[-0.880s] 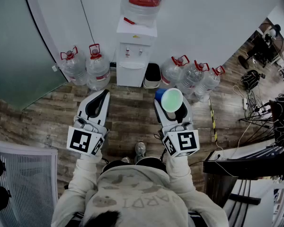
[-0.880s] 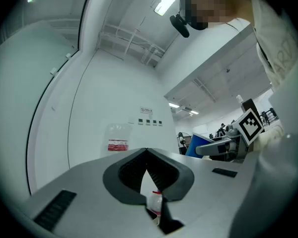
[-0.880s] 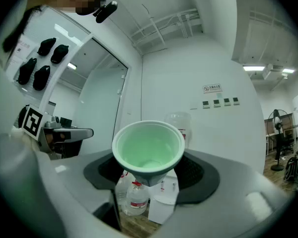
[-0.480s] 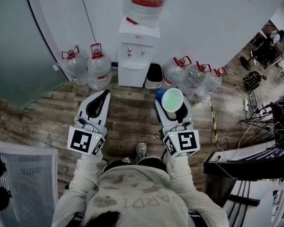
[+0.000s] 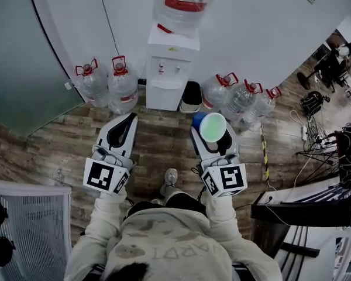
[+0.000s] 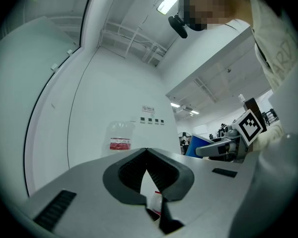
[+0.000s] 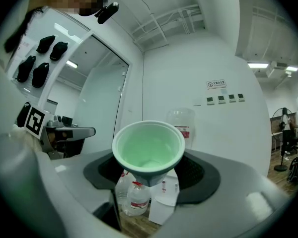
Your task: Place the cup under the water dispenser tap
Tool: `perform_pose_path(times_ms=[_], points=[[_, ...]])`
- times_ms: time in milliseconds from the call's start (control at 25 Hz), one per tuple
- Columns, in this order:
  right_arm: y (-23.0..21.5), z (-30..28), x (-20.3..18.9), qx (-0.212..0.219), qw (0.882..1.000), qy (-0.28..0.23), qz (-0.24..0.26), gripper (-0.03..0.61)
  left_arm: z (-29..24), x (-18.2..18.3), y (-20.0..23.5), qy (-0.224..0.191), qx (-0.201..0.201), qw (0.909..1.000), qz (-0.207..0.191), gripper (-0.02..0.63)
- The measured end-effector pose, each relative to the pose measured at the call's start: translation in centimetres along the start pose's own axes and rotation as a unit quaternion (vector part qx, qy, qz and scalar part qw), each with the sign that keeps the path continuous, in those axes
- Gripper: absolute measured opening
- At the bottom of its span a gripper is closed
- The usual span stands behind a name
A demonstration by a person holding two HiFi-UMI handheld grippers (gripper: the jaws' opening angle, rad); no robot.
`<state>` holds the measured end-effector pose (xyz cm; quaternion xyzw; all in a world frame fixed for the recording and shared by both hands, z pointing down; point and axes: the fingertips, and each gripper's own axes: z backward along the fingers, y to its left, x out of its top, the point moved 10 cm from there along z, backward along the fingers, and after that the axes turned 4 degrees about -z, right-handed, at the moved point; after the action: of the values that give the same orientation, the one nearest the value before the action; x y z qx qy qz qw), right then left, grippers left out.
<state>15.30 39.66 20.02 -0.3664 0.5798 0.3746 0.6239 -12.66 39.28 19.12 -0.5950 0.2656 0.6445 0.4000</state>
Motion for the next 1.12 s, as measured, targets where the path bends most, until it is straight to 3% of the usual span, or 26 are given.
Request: perform_pose_path(times_ms=[600, 1120], points=[[-8.0, -12.7, -0.5, 0.040, 0.999, -0.002, 0.009, 0.314, -11.3, -1.8, 5.6, -0.015, 0.041, 0.9989, -0.019, 0.005], [-15.3, -21.1, -2.0, 0.062, 0.998, 0.004, 0.000, 0.314, -21.6, -4.0, 7.9, -0.023, 0.038, 0.9987, -0.024, 0.005]])
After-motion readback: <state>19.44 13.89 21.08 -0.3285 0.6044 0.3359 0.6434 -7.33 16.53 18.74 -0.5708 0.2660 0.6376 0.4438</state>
